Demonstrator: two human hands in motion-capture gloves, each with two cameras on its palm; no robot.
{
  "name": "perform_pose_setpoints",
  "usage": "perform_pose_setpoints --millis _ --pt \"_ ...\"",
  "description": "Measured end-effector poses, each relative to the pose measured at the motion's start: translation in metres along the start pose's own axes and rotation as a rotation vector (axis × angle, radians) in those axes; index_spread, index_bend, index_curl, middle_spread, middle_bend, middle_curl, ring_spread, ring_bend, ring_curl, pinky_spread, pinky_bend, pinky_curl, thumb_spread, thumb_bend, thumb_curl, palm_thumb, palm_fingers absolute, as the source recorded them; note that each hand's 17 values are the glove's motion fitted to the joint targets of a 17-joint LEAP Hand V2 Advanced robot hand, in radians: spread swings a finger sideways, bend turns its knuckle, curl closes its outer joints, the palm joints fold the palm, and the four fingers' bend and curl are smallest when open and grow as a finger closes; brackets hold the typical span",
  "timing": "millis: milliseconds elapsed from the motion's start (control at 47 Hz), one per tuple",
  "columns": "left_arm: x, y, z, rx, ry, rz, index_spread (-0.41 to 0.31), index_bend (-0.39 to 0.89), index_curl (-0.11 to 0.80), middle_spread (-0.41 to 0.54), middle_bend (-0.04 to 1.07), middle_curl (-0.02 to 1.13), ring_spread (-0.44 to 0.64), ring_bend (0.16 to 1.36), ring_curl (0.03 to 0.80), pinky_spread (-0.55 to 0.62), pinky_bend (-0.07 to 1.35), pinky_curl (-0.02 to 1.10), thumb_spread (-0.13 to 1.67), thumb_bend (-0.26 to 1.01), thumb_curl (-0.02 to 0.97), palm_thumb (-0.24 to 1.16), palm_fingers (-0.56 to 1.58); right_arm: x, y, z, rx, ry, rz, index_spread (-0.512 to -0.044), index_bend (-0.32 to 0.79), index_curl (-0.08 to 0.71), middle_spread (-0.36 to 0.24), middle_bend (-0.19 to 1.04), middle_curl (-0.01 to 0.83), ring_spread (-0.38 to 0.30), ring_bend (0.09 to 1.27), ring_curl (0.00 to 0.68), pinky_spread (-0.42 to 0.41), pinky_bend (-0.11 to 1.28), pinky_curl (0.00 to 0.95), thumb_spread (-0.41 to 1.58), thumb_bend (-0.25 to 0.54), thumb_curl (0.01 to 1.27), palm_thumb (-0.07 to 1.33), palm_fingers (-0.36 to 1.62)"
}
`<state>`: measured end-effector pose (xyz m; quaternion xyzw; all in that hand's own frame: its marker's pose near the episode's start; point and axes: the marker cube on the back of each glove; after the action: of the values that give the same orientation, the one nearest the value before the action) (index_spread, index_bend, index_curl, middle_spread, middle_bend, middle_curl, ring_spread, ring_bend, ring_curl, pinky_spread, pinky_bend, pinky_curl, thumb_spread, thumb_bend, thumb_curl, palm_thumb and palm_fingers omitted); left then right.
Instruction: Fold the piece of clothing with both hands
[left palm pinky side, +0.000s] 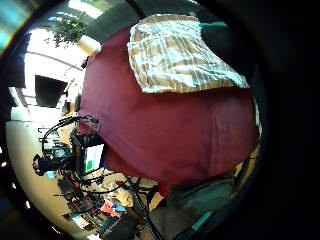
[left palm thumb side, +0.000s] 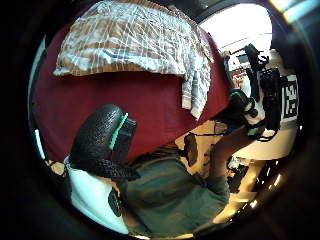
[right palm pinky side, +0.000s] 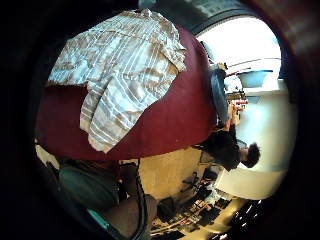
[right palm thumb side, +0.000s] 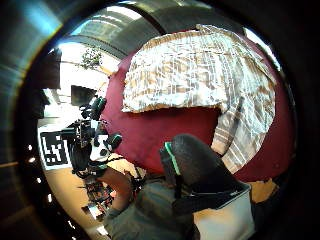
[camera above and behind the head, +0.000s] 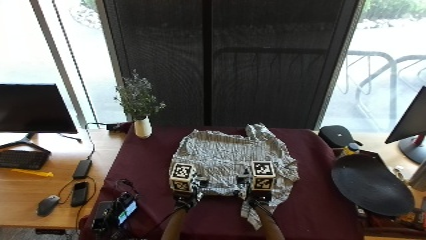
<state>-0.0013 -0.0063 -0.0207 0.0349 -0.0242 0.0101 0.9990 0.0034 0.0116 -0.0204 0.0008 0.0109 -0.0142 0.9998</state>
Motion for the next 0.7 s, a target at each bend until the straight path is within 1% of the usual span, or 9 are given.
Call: perform_pose_setpoints --millis 21,64,234,341,426,490,575,639,703 --pt "0.002 0.006 0.001 -0.045 0.019 -0.001 -0.07 0.12 0.178 -0.004 0.25 0.32 0.13 0.62 0.297 0.27 0.47 0.26 1.12 0.05 0.219 0.34 0.37 0.001 0.001 -0.001 -0.006 0.002 0.0 -0.386 0.17 0.253 0.024 0.16 0.155 0.167 0.26 0.168 0.282 0.65 0.302 1.15 0.071 0.23 0.39 0.07" --pt "0.004 0.011 -0.002 -0.076 0.032 -0.002 -0.071 0.12 0.183 -0.006 0.25 0.33 0.13 0.62 0.3 0.27 0.47 0.26 1.12 0.04 0.227 0.35 0.37 0.005 0.001 0.001 -0.01 0.007 0.005 -0.387 0.16 0.256 0.024 0.17 0.162 0.167 0.26 0.174 0.279 0.66 0.308 1.15 0.062 0.24 0.4 0.06" --pt "0.003 -0.001 0.006 -0.08 0.024 0.007 -0.071 0.12 0.201 -0.008 0.25 0.35 0.13 0.63 0.311 0.27 0.48 0.28 1.12 0.0 0.253 0.37 0.36 0.029 -0.002 0.013 -0.041 0.004 0.043 -0.388 0.15 0.264 0.028 0.16 0.183 0.178 0.27 0.193 0.278 0.69 0.328 1.13 0.027 0.27 0.44 0.04" --pt "0.003 -0.019 0.027 -0.107 0.034 0.024 -0.071 0.12 0.21 -0.008 0.25 0.37 0.13 0.63 0.317 0.27 0.48 0.29 1.12 -0.02 0.266 0.37 0.35 0.054 -0.012 0.037 -0.084 -0.023 0.087 -0.385 0.14 0.263 0.033 0.17 0.194 0.183 0.28 0.206 0.271 0.71 0.337 1.12 0.008 0.29 0.47 0.02" --pt "0.004 -0.033 0.051 -0.171 0.053 0.042 -0.071 0.12 0.216 -0.013 0.26 0.38 0.13 0.64 0.321 0.27 0.48 0.3 1.1 -0.02 0.275 0.37 0.35 0.069 -0.02 0.059 -0.125 -0.045 0.105 -0.376 0.14 0.262 0.04 0.16 0.197 0.19 0.3 0.218 0.268 0.74 0.346 1.1 -0.009 0.3 0.49 0.0" --pt "0.007 -0.033 0.058 -0.225 0.045 0.041 -0.07 0.11 0.216 -0.008 0.25 0.38 0.13 0.64 0.325 0.28 0.48 0.31 1.09 -0.03 0.281 0.36 0.34 0.079 -0.024 0.078 -0.172 -0.061 0.12 -0.37 0.14 0.26 0.048 0.16 0.2 0.193 0.3 0.222 0.267 0.75 0.349 1.08 -0.017 0.31 0.5 -0.01" --pt "0.011 -0.024 0.057 -0.304 0.001 0.006 -0.064 0.11 0.218 0.004 0.24 0.39 0.13 0.65 0.327 0.28 0.5 0.32 1.08 -0.03 0.287 0.36 0.31 0.089 -0.03 0.102 -0.238 -0.084 0.126 -0.367 0.13 0.255 0.053 0.16 0.202 0.197 0.31 0.229 0.265 0.76 0.353 1.06 -0.025 0.31 0.5 -0.03" --pt "0.009 -0.023 0.069 -0.36 -0.037 -0.02 -0.062 0.11 0.22 0.009 0.23 0.39 0.14 0.65 0.33 0.27 0.52 0.33 1.07 -0.02 0.293 0.37 0.31 0.09 -0.031 0.107 -0.198 -0.074 0.11 -0.36 0.12 0.25 0.056 0.16 0.206 0.2 0.32 0.234 0.257 0.77 0.355 1.04 -0.026 0.32 0.5 -0.03" --pt "0.009 -0.025 0.079 -0.39 -0.035 -0.01 -0.061 0.11 0.22 0.012 0.23 0.39 0.14 0.65 0.33 0.27 0.53 0.33 1.07 -0.02 0.3 0.38 0.31 0.086 -0.026 0.098 -0.129 -0.054 0.084 -0.354 0.13 0.248 0.063 0.16 0.207 0.202 0.32 0.236 0.254 0.79 0.36 1.03 -0.025 0.32 0.5 -0.04"
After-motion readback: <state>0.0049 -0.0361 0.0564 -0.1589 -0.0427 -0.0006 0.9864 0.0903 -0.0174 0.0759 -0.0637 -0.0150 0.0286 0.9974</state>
